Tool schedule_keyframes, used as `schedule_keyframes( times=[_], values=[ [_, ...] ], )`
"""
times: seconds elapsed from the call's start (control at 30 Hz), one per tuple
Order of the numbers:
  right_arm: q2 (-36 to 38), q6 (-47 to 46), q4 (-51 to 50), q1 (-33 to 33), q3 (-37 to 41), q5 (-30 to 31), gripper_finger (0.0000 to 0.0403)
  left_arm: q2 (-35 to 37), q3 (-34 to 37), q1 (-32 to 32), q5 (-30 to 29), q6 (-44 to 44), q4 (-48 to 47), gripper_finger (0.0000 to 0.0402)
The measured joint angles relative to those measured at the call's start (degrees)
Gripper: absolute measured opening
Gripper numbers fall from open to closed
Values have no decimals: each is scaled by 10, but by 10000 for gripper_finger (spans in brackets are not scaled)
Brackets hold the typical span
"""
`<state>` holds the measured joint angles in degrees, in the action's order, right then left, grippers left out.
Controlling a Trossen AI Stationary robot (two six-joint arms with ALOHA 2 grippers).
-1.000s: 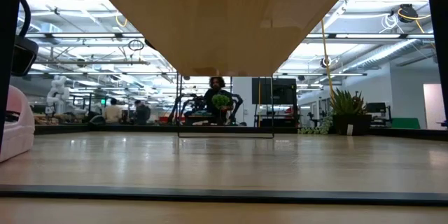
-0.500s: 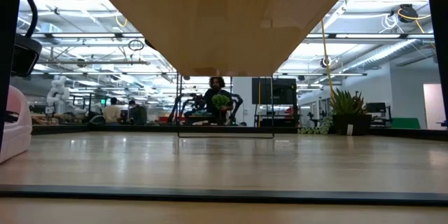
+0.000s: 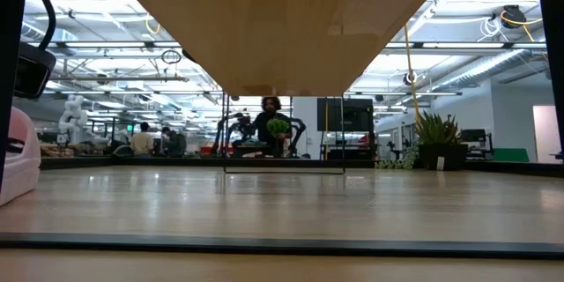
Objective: Pick and place slides into the shelf
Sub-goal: Put the right pink slide on the shelf
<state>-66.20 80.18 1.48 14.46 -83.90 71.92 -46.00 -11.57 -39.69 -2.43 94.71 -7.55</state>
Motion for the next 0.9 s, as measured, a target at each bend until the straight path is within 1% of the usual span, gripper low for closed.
schedule_keyframes(
  times=[0.17, 0.27, 0.43, 0.53, 0.6, 0.63, 0.9],
  values=[
    [0, 0, 0, 0, 0, 0, 107, -20, 7, 6, 6, -7, 48, 185],
    [0, 0, 0, 0, 0, 0, 107, -38, 22, 6, 10, -7, 93, 164],
    [0, 0, 0, 0, 0, 0, 107, -56, 47, 6, 10, -6, 172, 107],
    [0, 1, 0, 0, 0, 0, 107, -59, 48, 6, 9, -13, 174, 60],
    [0, 1, 0, 0, 0, 0, 107, -58, 48, 6, 4, -27, 175, 22],
    [0, 1, 0, 0, 0, 0, 107, -56, 48, 6, 3, -34, 177, 13],
    [0, 1, 0, 0, 0, 0, 107, -53, 49, 6, -6, -31, 233, 3]
  ],
)
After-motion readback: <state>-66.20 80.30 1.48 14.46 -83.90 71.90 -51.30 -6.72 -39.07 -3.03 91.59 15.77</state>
